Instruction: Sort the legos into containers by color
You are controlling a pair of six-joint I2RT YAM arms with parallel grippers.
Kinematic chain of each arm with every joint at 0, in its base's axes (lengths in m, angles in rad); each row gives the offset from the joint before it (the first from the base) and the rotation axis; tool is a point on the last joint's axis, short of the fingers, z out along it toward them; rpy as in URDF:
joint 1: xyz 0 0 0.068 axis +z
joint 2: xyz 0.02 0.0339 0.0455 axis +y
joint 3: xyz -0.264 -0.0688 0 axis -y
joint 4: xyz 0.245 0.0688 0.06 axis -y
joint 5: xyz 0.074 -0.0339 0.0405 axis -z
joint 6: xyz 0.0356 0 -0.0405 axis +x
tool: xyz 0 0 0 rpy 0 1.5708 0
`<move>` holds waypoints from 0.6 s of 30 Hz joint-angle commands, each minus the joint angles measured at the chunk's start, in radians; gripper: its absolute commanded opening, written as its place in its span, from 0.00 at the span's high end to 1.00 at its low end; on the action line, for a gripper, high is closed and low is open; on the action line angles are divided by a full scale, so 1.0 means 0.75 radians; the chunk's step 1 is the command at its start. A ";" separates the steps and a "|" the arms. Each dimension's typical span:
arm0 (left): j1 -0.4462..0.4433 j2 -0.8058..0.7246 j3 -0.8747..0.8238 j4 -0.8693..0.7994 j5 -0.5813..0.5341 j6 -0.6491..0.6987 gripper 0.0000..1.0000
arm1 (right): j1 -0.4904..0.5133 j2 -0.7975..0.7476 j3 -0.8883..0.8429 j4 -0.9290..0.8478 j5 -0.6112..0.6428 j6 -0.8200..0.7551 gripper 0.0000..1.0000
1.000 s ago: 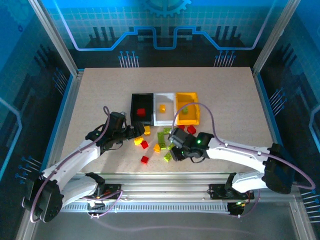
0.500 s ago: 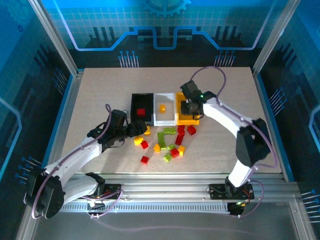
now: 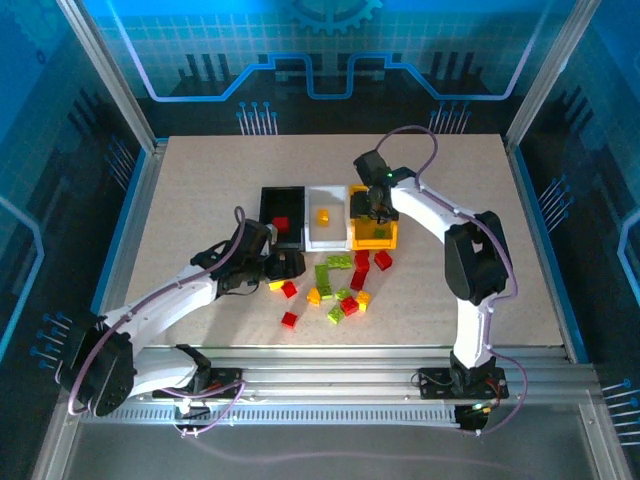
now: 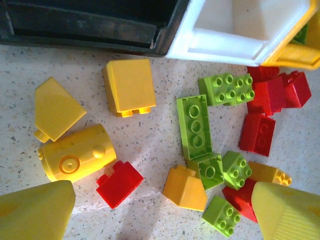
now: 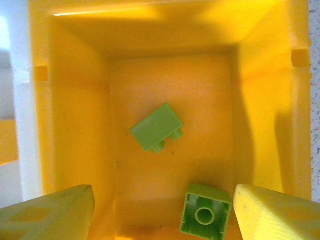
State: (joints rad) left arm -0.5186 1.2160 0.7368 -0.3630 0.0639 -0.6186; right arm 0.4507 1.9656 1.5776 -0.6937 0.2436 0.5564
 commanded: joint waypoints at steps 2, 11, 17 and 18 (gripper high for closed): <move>-0.018 0.023 0.025 -0.086 -0.132 0.043 0.11 | 0.044 -0.182 -0.087 0.040 -0.038 -0.014 0.24; -0.016 0.289 0.075 -0.031 -0.244 0.055 0.14 | 0.110 -0.415 -0.327 0.132 -0.077 0.009 0.24; -0.018 0.414 0.061 -0.015 -0.277 0.048 0.24 | 0.110 -0.518 -0.401 0.149 -0.076 0.010 0.24; -0.018 0.422 0.052 -0.010 -0.290 0.048 0.26 | 0.110 -0.530 -0.410 0.153 -0.080 0.010 0.24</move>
State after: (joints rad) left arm -0.5285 1.5177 0.7685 -0.3759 -0.1089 -0.5949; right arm 0.5293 1.6146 1.2873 -0.6033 0.1967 0.5568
